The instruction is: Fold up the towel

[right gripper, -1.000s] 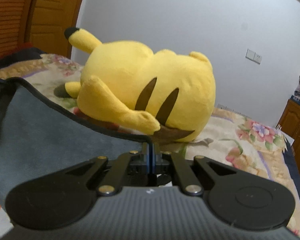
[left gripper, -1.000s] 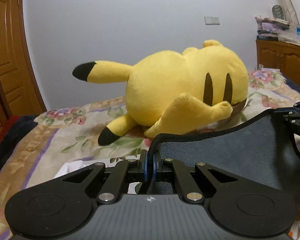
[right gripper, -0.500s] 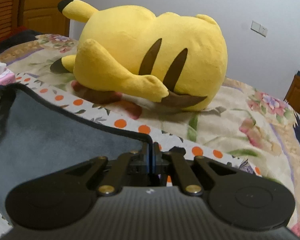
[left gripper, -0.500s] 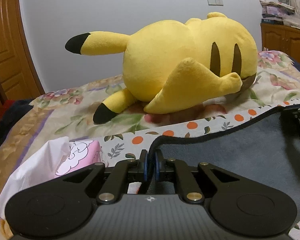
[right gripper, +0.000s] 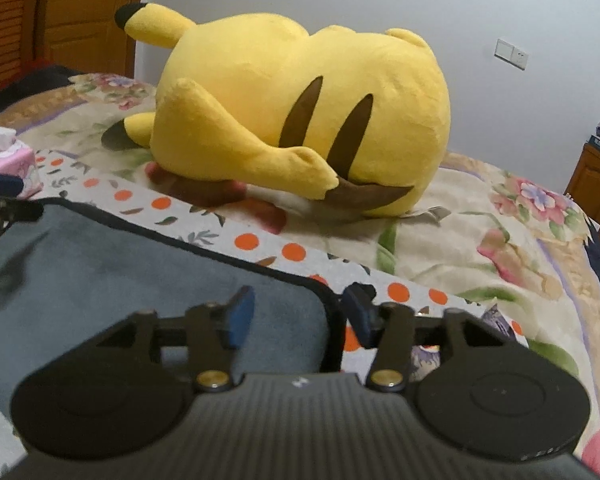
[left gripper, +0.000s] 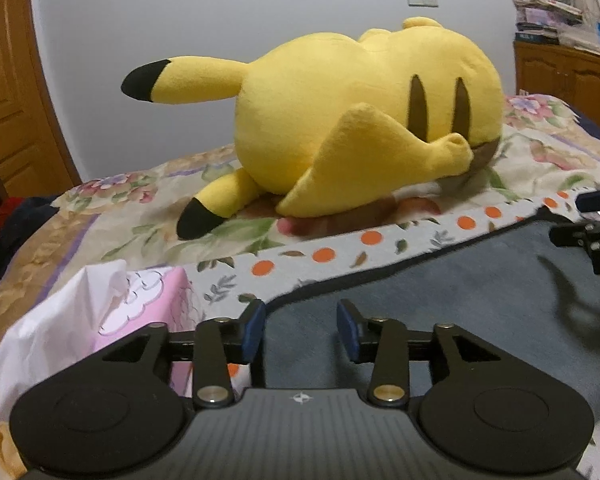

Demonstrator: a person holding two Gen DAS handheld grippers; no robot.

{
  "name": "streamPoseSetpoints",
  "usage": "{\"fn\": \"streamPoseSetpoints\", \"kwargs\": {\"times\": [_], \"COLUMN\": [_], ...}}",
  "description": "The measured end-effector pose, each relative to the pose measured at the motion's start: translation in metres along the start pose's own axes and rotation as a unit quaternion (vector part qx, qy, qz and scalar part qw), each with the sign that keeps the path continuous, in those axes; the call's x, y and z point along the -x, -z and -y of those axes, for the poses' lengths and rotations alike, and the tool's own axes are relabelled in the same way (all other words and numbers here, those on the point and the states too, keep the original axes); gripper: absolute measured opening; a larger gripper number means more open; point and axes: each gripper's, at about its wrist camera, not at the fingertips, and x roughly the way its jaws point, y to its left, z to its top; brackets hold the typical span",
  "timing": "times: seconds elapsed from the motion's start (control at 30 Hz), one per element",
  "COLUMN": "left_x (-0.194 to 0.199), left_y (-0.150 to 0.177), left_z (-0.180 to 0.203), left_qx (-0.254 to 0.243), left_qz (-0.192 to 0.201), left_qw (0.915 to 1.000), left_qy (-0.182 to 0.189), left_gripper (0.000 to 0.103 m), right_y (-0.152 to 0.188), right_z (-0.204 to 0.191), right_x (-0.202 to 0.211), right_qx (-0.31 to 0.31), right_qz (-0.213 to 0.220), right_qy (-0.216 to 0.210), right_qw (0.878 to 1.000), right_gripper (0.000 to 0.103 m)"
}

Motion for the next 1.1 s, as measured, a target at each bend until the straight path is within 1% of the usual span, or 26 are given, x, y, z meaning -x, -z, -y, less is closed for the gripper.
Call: {"fn": "streamPoseSetpoints", "kwargs": {"times": [0.13, 0.23, 0.3, 0.33, 0.5, 0.6, 0.7, 0.9, 1.1], "left_x": [0.010, 0.019, 0.026, 0.030, 0.046, 0.055, 0.061, 0.079, 0.105], "left_y": [0.010, 0.018, 0.023, 0.025, 0.037, 0.043, 0.047, 0.046, 0.044], "left_z": [0.006, 0.009, 0.011, 0.011, 0.014, 0.014, 0.014, 0.013, 0.013], "left_qx": [-0.002, 0.000, 0.003, 0.004, 0.001, 0.005, 0.008, 0.014, 0.015], "left_qz": [-0.006, -0.018, -0.021, -0.024, -0.036, -0.042, -0.046, -0.042, -0.036], "left_qw": [0.9999, 0.9995, 0.9992, 0.9990, 0.9985, 0.9982, 0.9981, 0.9982, 0.9985], "left_qy": [0.014, 0.027, 0.033, 0.037, 0.040, 0.042, 0.041, 0.039, 0.039], "left_gripper": [0.048, 0.051, 0.056, 0.057, 0.058, 0.062, 0.062, 0.069, 0.071], "right_y": [0.007, 0.015, 0.022, 0.025, 0.038, 0.044, 0.047, 0.050, 0.051], "right_z": [0.001, 0.001, 0.003, 0.003, -0.001, -0.003, -0.005, -0.006, -0.008], "right_x": [0.012, 0.022, 0.031, 0.034, 0.049, 0.059, 0.069, 0.089, 0.115], "right_qx": [-0.019, -0.035, -0.060, -0.066, -0.069, -0.069, -0.065, -0.067, -0.070], "right_qz": [0.000, -0.003, -0.004, -0.005, -0.009, -0.010, -0.009, -0.004, 0.004], "right_qy": [-0.013, -0.024, -0.036, -0.038, -0.032, -0.031, -0.031, -0.030, -0.033], "right_qw": [1.000, 0.999, 0.998, 0.997, 0.997, 0.997, 0.997, 0.997, 0.997], "right_gripper": [0.052, 0.053, 0.053, 0.053, 0.053, 0.053, 0.053, 0.057, 0.061]}}
